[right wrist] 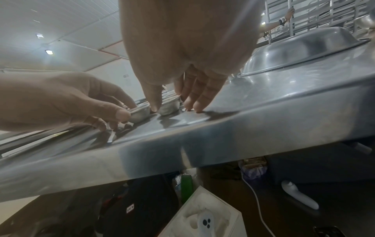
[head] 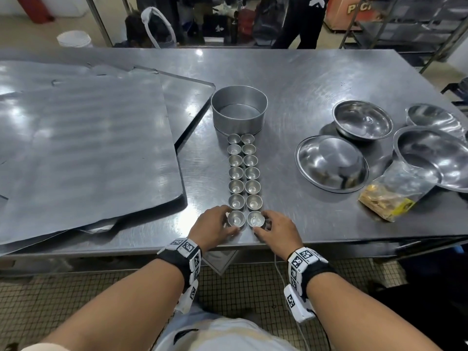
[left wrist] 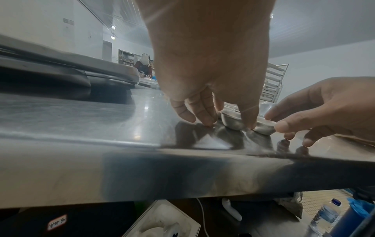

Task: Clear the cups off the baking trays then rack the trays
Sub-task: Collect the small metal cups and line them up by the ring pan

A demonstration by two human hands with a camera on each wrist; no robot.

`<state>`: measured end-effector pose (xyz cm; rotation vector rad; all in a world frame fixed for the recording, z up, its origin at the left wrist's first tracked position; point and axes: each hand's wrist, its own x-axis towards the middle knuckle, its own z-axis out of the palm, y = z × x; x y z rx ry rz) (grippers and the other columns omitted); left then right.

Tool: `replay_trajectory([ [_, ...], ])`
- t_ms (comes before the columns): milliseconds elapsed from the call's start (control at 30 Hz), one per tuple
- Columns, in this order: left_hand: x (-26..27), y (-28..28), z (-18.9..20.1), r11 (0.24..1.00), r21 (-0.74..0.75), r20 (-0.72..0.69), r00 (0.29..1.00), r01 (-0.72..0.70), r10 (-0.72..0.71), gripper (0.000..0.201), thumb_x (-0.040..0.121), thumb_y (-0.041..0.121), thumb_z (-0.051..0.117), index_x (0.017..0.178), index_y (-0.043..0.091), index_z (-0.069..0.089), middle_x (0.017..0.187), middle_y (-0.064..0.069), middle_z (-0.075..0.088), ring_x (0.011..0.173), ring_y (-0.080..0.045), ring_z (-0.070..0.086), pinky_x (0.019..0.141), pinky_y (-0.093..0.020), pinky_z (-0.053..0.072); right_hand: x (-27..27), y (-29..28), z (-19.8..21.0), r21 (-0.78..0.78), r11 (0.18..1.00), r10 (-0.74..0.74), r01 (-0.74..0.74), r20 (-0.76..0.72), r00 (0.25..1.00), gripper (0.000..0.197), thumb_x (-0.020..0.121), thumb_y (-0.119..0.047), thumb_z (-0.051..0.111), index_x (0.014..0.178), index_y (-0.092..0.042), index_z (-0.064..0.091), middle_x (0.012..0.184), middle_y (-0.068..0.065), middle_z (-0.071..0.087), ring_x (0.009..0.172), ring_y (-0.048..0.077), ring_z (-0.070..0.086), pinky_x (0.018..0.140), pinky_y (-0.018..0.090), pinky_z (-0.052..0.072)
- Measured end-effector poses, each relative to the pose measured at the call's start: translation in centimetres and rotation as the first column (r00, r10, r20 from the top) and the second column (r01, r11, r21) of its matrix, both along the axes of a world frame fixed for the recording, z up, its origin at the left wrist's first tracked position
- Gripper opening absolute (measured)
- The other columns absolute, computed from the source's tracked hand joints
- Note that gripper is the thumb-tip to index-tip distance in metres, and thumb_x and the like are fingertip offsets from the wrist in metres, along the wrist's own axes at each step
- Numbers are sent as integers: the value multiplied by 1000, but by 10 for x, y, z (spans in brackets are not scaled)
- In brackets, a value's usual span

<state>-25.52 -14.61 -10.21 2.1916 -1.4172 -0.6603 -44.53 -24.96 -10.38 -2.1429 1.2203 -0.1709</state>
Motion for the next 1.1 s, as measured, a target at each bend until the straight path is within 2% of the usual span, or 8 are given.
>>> replay_trajectory([
  [167, -1, -1, 2, 1000, -17, -4, 1000, 5, -5, 50, 81, 47, 79, 122, 22, 63, 89, 12, 57, 76, -5, 54, 66, -20, 38, 0, -1, 0, -5, 1000, 8, -8, 3, 1000, 45, 86, -42, 73, 126, -26, 62, 116, -7, 65, 99, 12, 63, 91, 36, 56],
  [433, -1, -1, 1, 1000, -15, 6, 1000, 12, -11, 50, 82, 47, 78, 122, 23, 62, 89, 12, 58, 76, -6, 55, 68, -23, 39, 0, -1, 1, -14, 1000, 14, -14, -7, 1000, 47, 87, -42, 73, 129, -25, 61, 118, -6, 65, 99, 12, 62, 91, 34, 55],
  [633, 0, -1, 0, 1000, 9, 6, 1000, 17, -17, 52, 80, 50, 78, 122, 23, 62, 95, 6, 67, 83, -11, 61, 76, -32, 52, 0, -2, 3, -15, 1000, 23, -23, -17, 1000, 45, 86, -42, 74, 127, -27, 62, 114, -7, 65, 97, 11, 62, 91, 35, 55],
  [833, 1, 0, 4, 1000, 17, -4, 1000, 18, -17, 58, 81, 49, 79, 128, 23, 60, 97, 4, 68, 84, -11, 62, 77, -30, 52, -1, -4, 11, -30, 999, 11, -11, -21, 1000, 53, 88, -48, 69, 135, -25, 58, 126, -6, 63, 108, 12, 61, 95, 32, 52],
  [967, 6, 0, 11, 1000, 2, -23, 1000, 4, -4, 59, 83, 50, 77, 131, 20, 59, 103, 0, 69, 86, -13, 61, 77, -29, 49, 9, -11, 26, -97, 995, -11, 10, -7, 1000, 49, 92, -53, 62, 132, -24, 60, 126, -5, 64, 104, 14, 62, 91, 32, 50],
  [1033, 13, 2, 15, 1000, -14, -17, 1000, -11, 11, 61, 85, 55, 71, 133, 20, 57, 108, -1, 69, 91, -16, 63, 78, -29, 49, 20, -15, 35, -138, 990, -24, 26, 20, 1000, 45, 93, -53, 59, 128, -25, 63, 123, -5, 66, 100, 15, 63, 87, 33, 51],
  [1100, 25, 5, 21, 999, -45, 10, 1000, -25, 26, 61, 88, 60, 66, 134, 21, 56, 110, 0, 68, 91, -13, 61, 77, -28, 47, 37, -18, 44, -177, 983, -26, 37, 59, 998, 40, 94, -51, 59, 123, -25, 65, 118, -4, 67, 96, 16, 63, 83, 32, 50],
])
